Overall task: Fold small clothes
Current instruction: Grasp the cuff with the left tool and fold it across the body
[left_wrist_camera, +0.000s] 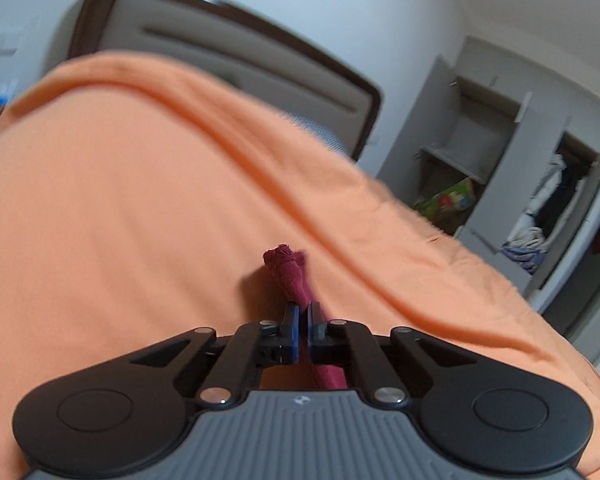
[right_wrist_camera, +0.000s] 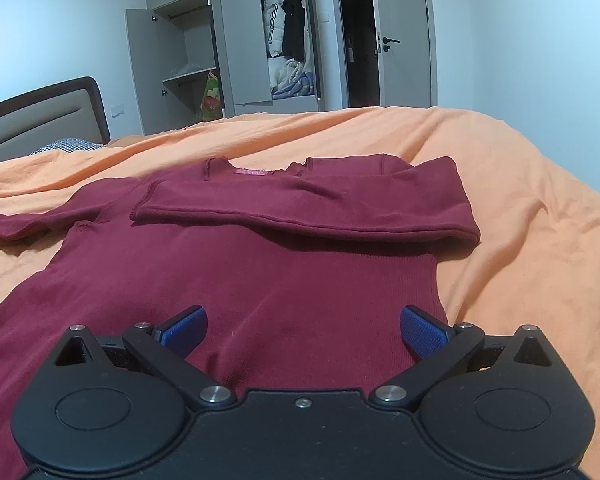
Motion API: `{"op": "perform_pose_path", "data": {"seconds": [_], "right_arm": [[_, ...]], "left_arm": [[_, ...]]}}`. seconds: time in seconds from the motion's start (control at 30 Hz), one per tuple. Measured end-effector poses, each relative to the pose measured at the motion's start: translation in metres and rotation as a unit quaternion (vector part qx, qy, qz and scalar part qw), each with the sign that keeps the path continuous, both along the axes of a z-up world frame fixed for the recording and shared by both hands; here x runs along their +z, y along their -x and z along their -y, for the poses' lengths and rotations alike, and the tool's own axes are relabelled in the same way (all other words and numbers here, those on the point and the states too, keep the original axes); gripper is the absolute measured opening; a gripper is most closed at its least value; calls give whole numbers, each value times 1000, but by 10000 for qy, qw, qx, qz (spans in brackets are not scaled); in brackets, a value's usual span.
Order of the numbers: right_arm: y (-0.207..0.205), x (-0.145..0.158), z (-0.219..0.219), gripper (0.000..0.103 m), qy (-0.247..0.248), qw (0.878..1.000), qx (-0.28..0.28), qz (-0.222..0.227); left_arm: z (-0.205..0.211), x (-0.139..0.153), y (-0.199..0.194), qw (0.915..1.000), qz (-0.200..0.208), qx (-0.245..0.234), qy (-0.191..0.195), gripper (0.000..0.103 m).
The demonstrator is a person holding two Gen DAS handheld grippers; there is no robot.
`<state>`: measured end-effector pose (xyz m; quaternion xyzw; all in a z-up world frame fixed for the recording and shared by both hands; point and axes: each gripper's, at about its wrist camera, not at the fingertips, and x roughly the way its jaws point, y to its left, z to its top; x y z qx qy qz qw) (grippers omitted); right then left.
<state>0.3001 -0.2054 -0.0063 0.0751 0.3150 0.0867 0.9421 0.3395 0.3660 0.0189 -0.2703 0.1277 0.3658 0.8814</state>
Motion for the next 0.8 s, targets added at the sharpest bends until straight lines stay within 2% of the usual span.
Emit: {"op": "perform_pose_path", "data": {"seconds": [0.17,0.27,0.33,0.5,0.67,0.8], "right_arm": [[2,0,4,102,-119,9999,-27,44],[3,0,8,102,-213,9997,-50,59],[4,0,10,102,-269,9996,-59,82],[8,3,16,102,-335,9992,-99,170],[12,6,29,102,-401,9986,-245,253],[15,7,43,102,-438,9977,-426,286]], "left_arm": [[33,36,-17,9962,237,-553,-634,2],[64,60,-30,9883,420,-1016,-1059,2],[90,76,-39,9799,560,-1363,-1344,2],[158,107,-60,9544,942,-2234,-1740,2],[231,119,-85,9257,1016,-3121,-1882,2],[294,104,-97,8932,966,-3870,-2076,2]]}}
